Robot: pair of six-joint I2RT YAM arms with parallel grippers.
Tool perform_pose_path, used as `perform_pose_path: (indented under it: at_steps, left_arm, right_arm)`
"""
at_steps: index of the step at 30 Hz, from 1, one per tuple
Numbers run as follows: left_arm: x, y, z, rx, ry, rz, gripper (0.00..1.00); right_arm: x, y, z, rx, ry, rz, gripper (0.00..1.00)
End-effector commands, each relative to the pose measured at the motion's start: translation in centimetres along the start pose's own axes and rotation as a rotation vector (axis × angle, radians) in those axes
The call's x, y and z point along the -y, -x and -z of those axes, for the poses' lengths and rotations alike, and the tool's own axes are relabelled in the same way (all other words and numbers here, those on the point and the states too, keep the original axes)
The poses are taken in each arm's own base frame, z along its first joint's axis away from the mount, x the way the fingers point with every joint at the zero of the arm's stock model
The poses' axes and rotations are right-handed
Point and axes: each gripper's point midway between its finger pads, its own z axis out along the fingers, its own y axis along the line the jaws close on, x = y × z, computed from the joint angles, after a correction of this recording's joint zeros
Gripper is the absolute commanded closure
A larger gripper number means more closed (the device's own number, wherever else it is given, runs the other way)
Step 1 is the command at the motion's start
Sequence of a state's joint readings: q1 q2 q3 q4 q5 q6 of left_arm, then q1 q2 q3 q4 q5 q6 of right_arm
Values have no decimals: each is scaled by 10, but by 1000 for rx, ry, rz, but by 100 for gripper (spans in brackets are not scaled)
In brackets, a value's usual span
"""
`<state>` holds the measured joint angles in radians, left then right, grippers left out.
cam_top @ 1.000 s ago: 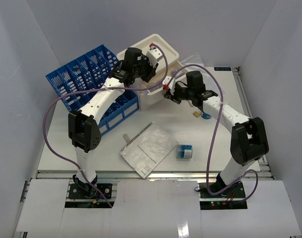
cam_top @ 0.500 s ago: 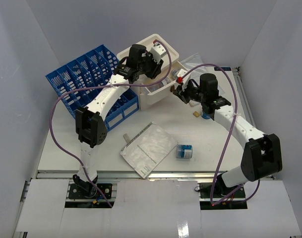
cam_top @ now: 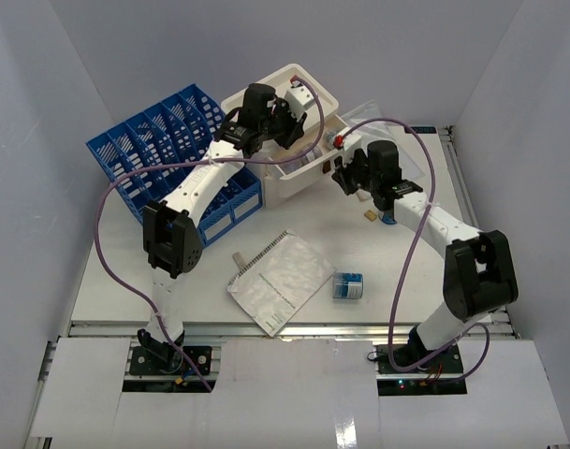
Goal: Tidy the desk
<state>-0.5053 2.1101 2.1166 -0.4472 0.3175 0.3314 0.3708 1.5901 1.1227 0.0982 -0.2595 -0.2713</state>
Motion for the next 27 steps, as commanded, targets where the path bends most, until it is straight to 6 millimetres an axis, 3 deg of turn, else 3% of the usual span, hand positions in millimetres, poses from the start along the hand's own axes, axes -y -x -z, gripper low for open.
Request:
perform_pose_path:
  at_steps: [1, 3, 4, 9, 17, 23, 27]
  left_arm:
    - [41, -25, -9, -48, -158, -16, 87]
    - [43, -26, -9, -50, -164, -22, 87]
    - [44, -26, -8, -50, -169, -26, 87]
    - [46, -30, -10, -54, -181, -35, 88]
    - [52, -35, -17, -57, -205, -42, 89]
    - [53, -30, -17, -52, -195, -33, 89]
    - [50, -24, -12, -45, -176, -36, 88]
  right_arm:
    - [12, 64, -25, 152, -37, -25, 92]
    - [10, 78, -35, 184, -26, -29, 92]
    - [11, 95, -36, 217, -26, -23, 92]
    - [9, 118, -56, 254, 15, -43, 92]
    - [3, 137, -63, 320, 21, -12, 92]
    - [-1, 129, -90, 326, 69, -65, 92]
    - [-11, 135, -88, 426, 109, -77, 92]
